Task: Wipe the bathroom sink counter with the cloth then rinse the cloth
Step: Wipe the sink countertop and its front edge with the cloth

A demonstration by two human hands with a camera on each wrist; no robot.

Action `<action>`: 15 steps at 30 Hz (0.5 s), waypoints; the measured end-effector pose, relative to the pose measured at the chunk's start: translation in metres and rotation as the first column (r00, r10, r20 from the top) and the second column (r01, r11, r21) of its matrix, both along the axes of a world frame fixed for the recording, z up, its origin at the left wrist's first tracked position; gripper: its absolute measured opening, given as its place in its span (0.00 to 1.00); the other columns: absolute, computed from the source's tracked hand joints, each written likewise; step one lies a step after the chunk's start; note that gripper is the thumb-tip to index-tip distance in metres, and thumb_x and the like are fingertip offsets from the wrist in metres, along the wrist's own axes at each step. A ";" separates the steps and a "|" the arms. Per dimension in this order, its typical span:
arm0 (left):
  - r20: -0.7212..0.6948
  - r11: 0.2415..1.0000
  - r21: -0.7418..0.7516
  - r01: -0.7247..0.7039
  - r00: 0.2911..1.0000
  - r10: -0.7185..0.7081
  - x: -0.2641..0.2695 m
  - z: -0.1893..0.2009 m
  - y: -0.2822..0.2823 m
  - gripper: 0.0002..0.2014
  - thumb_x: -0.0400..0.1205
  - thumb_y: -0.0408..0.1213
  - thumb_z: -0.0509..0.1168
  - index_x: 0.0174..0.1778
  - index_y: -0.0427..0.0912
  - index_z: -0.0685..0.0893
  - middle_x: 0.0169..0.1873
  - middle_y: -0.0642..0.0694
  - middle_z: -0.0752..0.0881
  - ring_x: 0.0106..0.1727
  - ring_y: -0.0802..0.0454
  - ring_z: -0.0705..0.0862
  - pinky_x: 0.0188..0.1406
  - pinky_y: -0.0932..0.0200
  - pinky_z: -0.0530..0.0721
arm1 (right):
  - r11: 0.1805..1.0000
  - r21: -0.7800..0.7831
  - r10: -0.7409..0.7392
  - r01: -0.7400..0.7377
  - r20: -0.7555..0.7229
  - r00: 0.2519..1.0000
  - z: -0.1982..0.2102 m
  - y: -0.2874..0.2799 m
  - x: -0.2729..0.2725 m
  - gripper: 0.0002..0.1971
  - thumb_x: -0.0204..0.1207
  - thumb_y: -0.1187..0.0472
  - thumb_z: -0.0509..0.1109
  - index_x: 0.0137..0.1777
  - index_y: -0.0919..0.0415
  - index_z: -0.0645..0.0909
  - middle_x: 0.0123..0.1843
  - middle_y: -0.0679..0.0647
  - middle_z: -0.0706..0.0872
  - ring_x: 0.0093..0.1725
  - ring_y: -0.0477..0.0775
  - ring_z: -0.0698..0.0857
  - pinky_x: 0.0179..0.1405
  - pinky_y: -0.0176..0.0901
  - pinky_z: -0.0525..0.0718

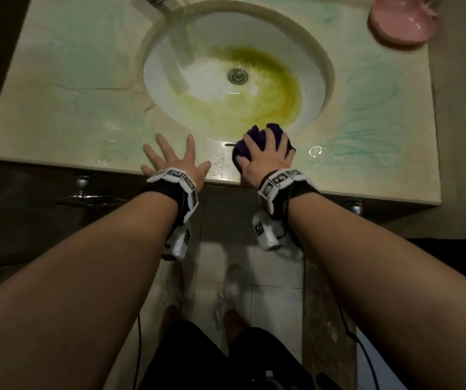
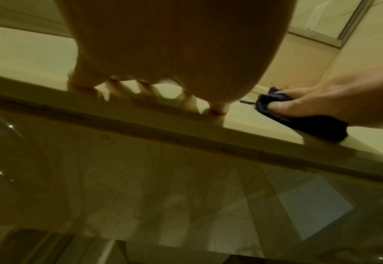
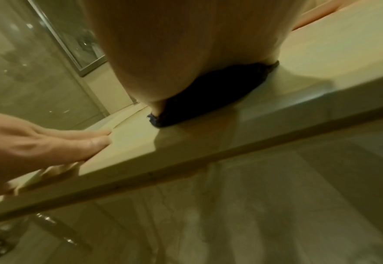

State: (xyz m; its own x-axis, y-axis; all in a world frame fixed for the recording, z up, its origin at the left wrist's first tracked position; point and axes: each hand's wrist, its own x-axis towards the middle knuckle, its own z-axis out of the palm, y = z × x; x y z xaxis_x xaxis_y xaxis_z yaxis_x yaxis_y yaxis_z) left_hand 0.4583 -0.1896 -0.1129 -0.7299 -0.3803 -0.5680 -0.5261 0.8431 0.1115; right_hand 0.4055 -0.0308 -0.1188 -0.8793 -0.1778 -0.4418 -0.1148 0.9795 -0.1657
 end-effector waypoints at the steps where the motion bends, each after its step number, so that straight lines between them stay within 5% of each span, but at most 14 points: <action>1: 0.001 1.000 -0.003 -0.003 1.000 0.003 0.000 -0.002 0.000 0.35 0.83 0.64 0.48 0.82 0.62 0.40 0.80 0.35 0.29 0.79 0.26 0.32 0.74 0.25 0.44 | 1.000 -0.005 0.017 -0.017 0.000 1.000 0.000 -0.006 0.003 0.29 0.81 0.41 0.55 0.81 0.37 0.53 0.86 0.52 0.44 0.83 0.67 0.38 0.79 0.70 0.41; 7: 0.024 1.000 -0.002 0.016 1.000 -0.016 -0.004 0.001 -0.003 0.36 0.81 0.66 0.49 0.82 0.63 0.40 0.80 0.35 0.30 0.79 0.24 0.34 0.72 0.22 0.48 | 0.973 0.005 0.231 -0.230 -0.033 0.973 0.001 0.036 0.034 0.30 0.80 0.39 0.56 0.81 0.35 0.52 0.86 0.51 0.44 0.83 0.64 0.40 0.81 0.66 0.43; 15: 0.031 1.000 0.009 -0.022 0.999 0.021 -0.007 0.001 -0.003 0.36 0.81 0.66 0.51 0.81 0.66 0.41 0.80 0.36 0.29 0.79 0.25 0.33 0.74 0.23 0.48 | 1.000 0.014 0.008 -0.008 0.016 1.000 0.001 0.012 -0.014 0.29 0.81 0.40 0.54 0.81 0.37 0.52 0.86 0.53 0.43 0.83 0.67 0.37 0.79 0.70 0.41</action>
State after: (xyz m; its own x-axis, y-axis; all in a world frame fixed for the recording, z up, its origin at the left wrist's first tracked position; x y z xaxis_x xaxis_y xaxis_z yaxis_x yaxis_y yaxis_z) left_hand 0.4517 -0.1928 -0.1116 -0.7036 -0.3905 -0.5937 -0.5473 0.8306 0.1023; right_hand 0.3915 -0.0191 -0.1180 -0.8708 -0.1781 -0.4582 -0.1199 0.9809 -0.1534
